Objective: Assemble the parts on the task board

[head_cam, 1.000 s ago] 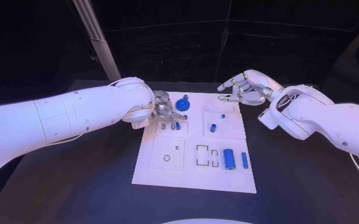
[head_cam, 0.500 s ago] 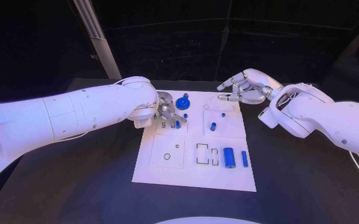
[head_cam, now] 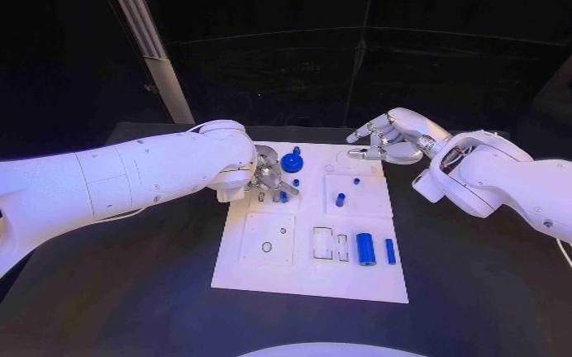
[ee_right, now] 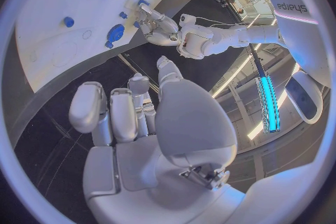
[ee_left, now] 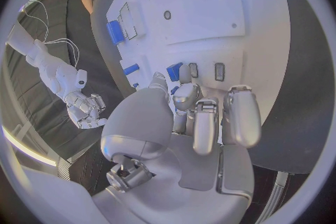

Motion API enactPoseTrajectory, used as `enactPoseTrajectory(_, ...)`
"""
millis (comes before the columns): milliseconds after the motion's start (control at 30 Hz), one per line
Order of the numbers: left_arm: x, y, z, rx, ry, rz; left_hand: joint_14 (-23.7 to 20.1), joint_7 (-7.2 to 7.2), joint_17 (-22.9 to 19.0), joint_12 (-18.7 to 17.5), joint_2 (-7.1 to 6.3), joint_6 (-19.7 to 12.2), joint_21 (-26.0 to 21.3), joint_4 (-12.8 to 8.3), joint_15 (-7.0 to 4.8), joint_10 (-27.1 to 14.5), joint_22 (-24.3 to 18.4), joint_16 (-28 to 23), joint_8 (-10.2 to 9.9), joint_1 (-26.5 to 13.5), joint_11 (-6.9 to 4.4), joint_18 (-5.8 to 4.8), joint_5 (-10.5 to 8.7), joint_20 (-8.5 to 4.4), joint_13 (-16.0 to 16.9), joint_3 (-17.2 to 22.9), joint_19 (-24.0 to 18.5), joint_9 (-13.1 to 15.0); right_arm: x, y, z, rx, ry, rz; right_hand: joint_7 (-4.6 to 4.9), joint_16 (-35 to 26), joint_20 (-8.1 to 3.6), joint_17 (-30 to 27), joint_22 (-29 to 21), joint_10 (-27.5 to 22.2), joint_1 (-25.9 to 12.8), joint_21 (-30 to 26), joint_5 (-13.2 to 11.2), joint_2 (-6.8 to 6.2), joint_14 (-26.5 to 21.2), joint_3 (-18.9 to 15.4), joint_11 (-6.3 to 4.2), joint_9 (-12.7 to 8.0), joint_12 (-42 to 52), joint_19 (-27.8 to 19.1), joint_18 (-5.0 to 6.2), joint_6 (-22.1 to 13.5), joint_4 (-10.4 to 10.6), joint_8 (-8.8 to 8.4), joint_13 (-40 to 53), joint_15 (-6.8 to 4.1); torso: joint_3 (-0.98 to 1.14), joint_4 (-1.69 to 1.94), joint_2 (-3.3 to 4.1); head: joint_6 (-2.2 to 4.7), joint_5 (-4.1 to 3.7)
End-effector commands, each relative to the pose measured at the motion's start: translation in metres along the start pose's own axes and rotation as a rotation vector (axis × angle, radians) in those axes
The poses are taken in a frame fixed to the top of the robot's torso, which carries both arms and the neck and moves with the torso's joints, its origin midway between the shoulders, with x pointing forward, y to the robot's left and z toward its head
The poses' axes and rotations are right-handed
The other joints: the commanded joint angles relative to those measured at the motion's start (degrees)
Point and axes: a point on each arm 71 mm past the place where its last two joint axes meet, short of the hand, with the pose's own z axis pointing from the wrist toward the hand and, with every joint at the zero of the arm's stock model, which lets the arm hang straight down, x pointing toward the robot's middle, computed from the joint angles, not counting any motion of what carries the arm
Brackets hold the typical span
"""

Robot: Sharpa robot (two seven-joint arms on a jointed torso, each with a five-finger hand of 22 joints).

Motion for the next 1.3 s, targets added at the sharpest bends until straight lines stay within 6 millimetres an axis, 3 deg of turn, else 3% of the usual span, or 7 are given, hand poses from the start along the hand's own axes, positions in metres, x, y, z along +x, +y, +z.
enactPoseTrajectory(33, 0.0004, 0.0002, -0.0002, -0.018, 0.012, 0.014, 5.9, -0.03, 15.1, 0.3, 0.46, -0.6, 0.2, -0.3, -0.32, 0.2, 0.1, 0.2, 0.4, 0.6, 0.12, -0.50, 0.09, 0.02, -0.1, -0.1, 0.3, 0.2, -0.0001, -0.0001, 0.0004, 0.007, 0.011, -0.002, -0.04, -0.3, -0.05, -0.1, -0.1, -0.5, 0.0, -0.3, 0.3, 0.64, 1.9, -0.3, 0.03, 0.0, -0.2, -0.2, 0.56, 0.0, -0.1, 0.40, -0.1, -0.27, 0.02, -0.02, 0.00, -0.10, 0.01)
enactPoseTrajectory(400, 0.0009, -0.0007, 0.0004, -0.027, 0.016, 0.021, 5.9, -0.06, 15.1, 0.4, 1.33, -1.3, 0.3, -0.9, -0.33, 0.1, 0.3, 0.2, 1.2, 3.2, 0.09, -0.51, 0.14, 0.01, 0.1, 1.1, 0.2, 1.2, 0.0002, -0.0013, 0.0012, 0.014, 0.016, -0.004, -0.05, -0.3, -0.06, 0.0, -0.1, -0.5, 0.3, -0.3, 0.6, 0.85, 2.0, -0.2, 0.01, 0.0, -0.2, -0.2, 0.56, 0.0, -0.2, 0.44, -0.1, -0.28, -0.01, 0.00, 0.02, -0.27, -0.14)
enactPoseTrajectory(633, 0.0014, -0.0020, 0.0005, -0.028, 0.015, 0.025, 5.9, -0.17, 15.1, 0.4, 2.47, -1.9, 0.4, -1.7, -0.42, 0.1, 0.5, 0.2, 1.7, 5.8, 0.00, -0.52, 0.18, -0.06, 0.2, 3.5, 0.1, 1.9, 0.0010, -0.0014, 0.0022, 0.015, 0.021, -0.004, -0.06, -0.4, -0.07, -0.1, -0.1, -0.5, 0.6, -0.3, 0.9, 1.03, 2.0, -0.2, -0.01, 0.0, -0.2, -0.2, 0.57, 0.0, -0.3, 0.48, -0.2, -0.30, 0.02, -0.01, 0.04, -0.36, -0.14)
enactPoseTrajectory(900, 0.0013, -0.0031, 0.0005, -0.023, 0.009, 0.023, 5.9, -0.33, 15.1, 0.3, 2.73, -2.4, 0.4, -2.4, -0.55, 0.0, 0.7, 0.2, 1.9, 7.8, -0.16, -0.52, 0.22, -0.17, 0.2, 6.4, 0.0, 2.4, 0.0021, -0.0012, 0.0036, 0.015, 0.028, -0.003, -0.06, -0.4, -0.08, 0.0, -0.2, -0.5, 0.7, -0.4, 1.0, 1.06, 2.0, -0.2, -0.01, 0.0, -0.2, -0.2, 0.57, 0.0, -0.3, 0.49, -0.2, -0.31, 0.00, 0.08, -0.01, -0.53, -0.22)
enactPoseTrajectory(1100, 0.0017, -0.0033, -0.0001, -0.011, 0.009, 0.022, 5.9, -0.77, 15.1, -0.1, 3.10, -3.4, 0.4, -4.8, -0.95, -0.4, 0.7, 0.2, 1.5, 12.5, -0.60, -0.49, 0.37, -0.53, 0.0, 12.4, 0.0, 2.5, 0.0028, -0.0011, 0.0041, 0.016, 0.033, -0.002, -0.07, -0.4, -0.08, 0.0, -0.1, -0.5, 0.7, -0.3, 1.1, 1.10, 2.0, -0.2, -0.01, 0.0, -0.2, -0.2, 0.56, 0.0, -0.3, 0.50, -0.2, -0.31, 0.02, 0.06, -0.03, -0.52, -0.20)
enactPoseTrajectory(1200, 0.0021, -0.0036, -0.0006, -0.004, 0.009, 0.021, 5.9, -0.75, 15.1, -0.5, 2.26, -3.6, 0.3, -5.7, -0.99, -0.6, 0.7, 0.2, 1.3, 13.9, -0.61, -0.49, 0.61, -0.64, -0.2, 15.9, -0.1, 2.5, 0.0030, -0.0012, 0.0042, 0.016, 0.035, -0.002, -0.07, -0.4, -0.08, 0.0, -0.1, -0.5, 0.7, -0.3, 1.1, 1.10, 2.0, -0.2, -0.01, 0.0, -0.2, -0.2, 0.56, 0.0, -0.3, 0.50, -0.2, -0.31, 0.02, 0.08, -0.03, -0.48, -0.22)
enactPoseTrajectory(1300, 0.0024, -0.0040, -0.0015, 0.011, 0.004, 0.017, 5.9, -0.40, 15.1, -1.1, 0.76, -3.9, 0.2, -6.7, -0.93, -0.9, 0.7, 0.2, 1.0, 15.0, -0.48, -0.47, 1.09, -0.68, -0.6, 22.2, -0.2, 2.5, 0.0032, -0.0012, 0.0043, 0.017, 0.038, -0.002, -0.07, -0.4, -0.08, 0.0, -0.1, -0.4, 0.8, -0.3, 1.2, 1.11, 2.0, -0.2, -0.02, 0.0, -0.1, -0.2, 0.55, 0.0, -0.3, 0.52, -0.1, -0.31, 0.01, 0.09, -0.01, -0.48, -0.18)
